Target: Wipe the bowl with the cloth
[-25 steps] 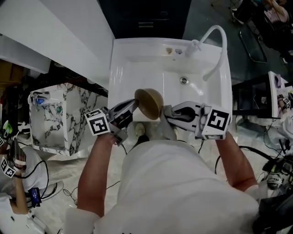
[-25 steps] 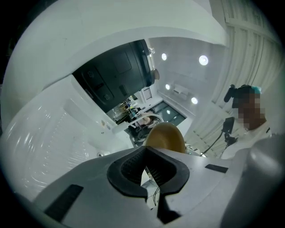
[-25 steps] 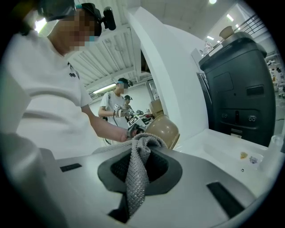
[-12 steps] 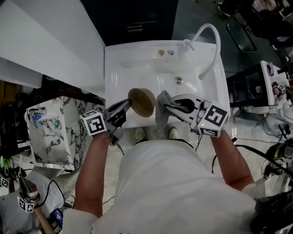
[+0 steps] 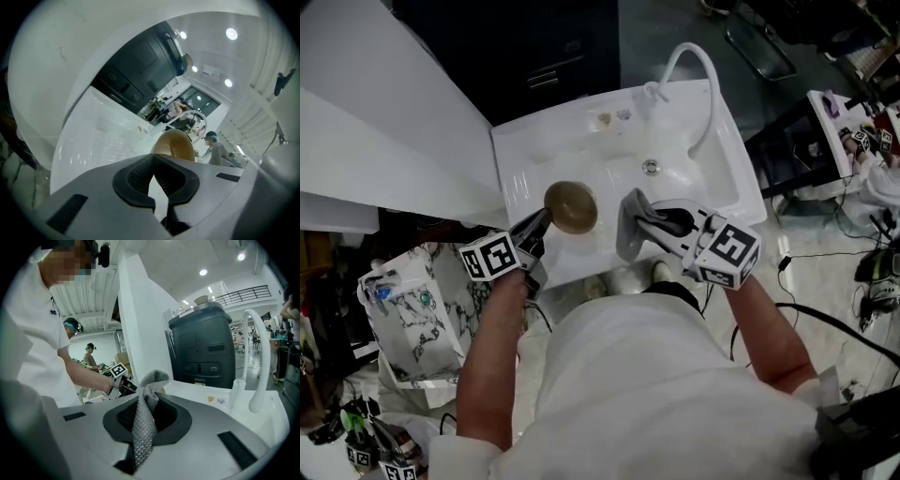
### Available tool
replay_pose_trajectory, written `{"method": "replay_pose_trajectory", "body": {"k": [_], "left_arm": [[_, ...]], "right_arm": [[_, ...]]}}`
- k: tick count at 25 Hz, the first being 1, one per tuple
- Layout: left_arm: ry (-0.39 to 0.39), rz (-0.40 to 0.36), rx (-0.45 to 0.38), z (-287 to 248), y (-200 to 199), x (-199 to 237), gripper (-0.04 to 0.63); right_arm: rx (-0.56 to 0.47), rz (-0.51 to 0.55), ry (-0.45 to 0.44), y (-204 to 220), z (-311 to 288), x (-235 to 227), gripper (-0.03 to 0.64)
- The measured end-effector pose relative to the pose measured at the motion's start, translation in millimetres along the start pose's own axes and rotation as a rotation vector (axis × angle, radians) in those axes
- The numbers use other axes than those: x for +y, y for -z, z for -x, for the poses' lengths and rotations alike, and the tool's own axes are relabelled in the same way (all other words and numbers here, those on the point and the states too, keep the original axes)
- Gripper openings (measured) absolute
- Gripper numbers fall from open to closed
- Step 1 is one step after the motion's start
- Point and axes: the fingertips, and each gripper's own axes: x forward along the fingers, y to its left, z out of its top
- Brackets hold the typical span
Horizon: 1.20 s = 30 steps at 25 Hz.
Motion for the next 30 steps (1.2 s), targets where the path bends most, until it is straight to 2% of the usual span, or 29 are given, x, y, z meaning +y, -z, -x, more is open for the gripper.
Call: {"method": "replay_pose_trajectory", "body": {"k": [4, 8, 16, 20, 30], "left_arm": [[-0.092, -0.002, 0.046, -10, -3, 23, 0.011], [-0.218, 0.006, 0.071, -18, -7, 53, 0.011], [-0.429, 0.002, 0.103, -42, -20, 109, 0.011], [-0.490, 0.006, 0.112, -54, -25, 127, 0.011], [-0.575, -0.003, 0.133, -70, -32, 149, 0.011]], "right_arm": [[0.008, -0.015, 0.061, 7, 6, -2, 0.029], [0.006, -0.038, 0.110, 10, 13, -3, 0.029], [0.020, -0.058, 0.172, 17, 28, -4, 0.029], [0.025, -0.070, 0.204, 21, 41, -9, 0.029], [0.025, -0.081, 0.254, 29, 66, -17, 0.029]]}}
